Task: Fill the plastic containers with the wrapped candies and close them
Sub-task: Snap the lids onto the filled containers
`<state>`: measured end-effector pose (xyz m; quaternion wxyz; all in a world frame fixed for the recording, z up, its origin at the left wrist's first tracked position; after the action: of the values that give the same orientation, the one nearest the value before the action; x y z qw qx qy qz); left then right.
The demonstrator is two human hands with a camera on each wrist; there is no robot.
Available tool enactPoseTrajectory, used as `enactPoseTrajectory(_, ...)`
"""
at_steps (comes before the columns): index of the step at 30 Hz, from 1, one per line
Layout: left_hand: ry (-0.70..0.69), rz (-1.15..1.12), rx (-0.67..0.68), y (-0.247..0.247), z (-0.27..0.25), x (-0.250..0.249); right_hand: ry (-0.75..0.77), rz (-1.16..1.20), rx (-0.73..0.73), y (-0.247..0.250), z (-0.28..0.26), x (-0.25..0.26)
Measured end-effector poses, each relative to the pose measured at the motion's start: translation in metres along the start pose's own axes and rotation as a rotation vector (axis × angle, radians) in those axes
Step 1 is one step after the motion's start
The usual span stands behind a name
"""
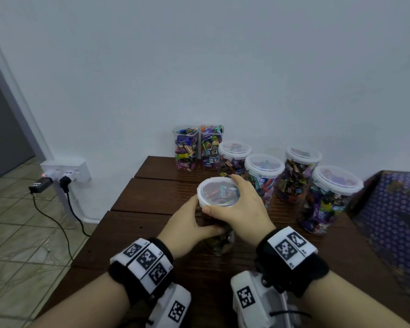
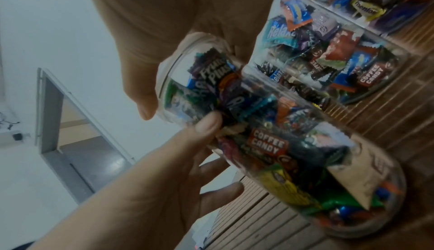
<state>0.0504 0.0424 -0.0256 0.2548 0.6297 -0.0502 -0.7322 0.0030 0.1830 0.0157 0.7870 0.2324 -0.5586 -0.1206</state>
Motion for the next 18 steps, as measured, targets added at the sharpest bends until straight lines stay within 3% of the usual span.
enactPoseTrajectory(5, 0.087, 0.233, 0.039, 0.019, 0.039, 0.013, -0.030, 0.006, -0.088, 0.002, 0.031, -0.013)
enactPoseTrajectory(14, 0.200, 0.327, -0.283, 0.041, 0.123, 0.021, -0.012, 0.046, -0.132, -0.008, 0.056, -0.022)
enactPoseTrajectory(18, 0.238, 0.398, -0.352, 0.045, 0.165, 0.025, -0.012, 0.077, -0.142, -0.011, 0.064, -0.024)
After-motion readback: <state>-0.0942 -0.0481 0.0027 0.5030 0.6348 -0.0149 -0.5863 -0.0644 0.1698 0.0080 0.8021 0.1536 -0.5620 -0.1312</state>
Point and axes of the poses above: each hand's wrist, its own z-axis towards the middle knuckle, its own y-axis out of the back of the hand, x = y × z, the point moved 2 cm from there along z, towards the middle knuckle, and after that the axes turned 9 degrees about -x, right-handed, at the moved point
